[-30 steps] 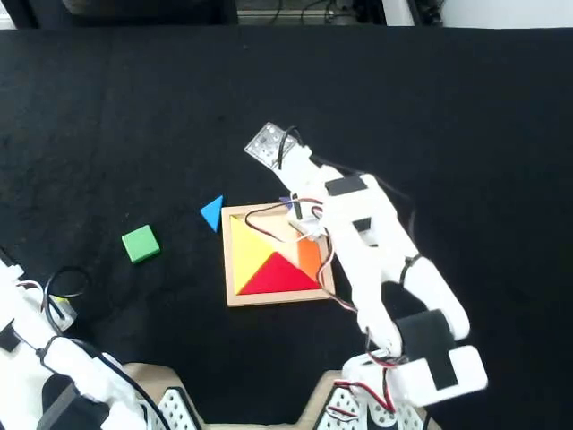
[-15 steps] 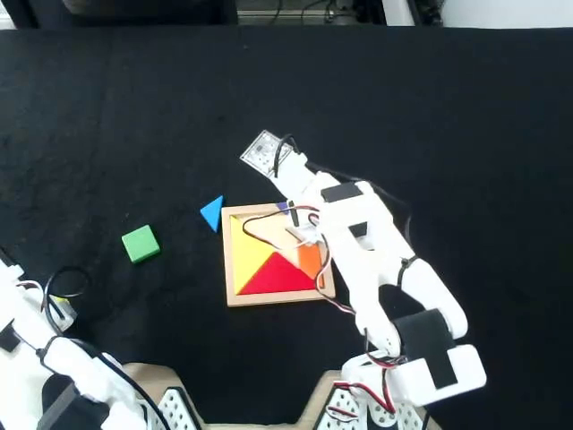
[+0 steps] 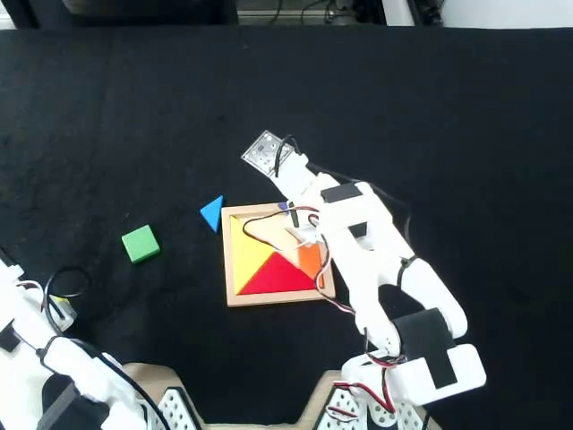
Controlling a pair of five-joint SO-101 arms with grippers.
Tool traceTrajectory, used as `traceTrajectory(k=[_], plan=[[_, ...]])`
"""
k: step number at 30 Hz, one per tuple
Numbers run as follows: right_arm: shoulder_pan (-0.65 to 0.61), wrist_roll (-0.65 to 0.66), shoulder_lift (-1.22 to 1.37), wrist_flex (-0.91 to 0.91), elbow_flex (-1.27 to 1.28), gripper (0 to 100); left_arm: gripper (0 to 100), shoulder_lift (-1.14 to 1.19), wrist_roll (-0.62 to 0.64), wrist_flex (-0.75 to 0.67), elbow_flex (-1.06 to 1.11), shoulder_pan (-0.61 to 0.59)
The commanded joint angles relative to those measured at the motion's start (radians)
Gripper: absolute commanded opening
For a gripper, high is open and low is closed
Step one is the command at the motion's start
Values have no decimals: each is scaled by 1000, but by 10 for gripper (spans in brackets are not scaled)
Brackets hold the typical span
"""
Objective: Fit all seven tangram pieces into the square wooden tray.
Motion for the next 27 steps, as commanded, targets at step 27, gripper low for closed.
traceTrajectory(k=[27], plan=[[55, -133, 168, -118, -223, 11, 202, -18, 6, -8, -1, 19]])
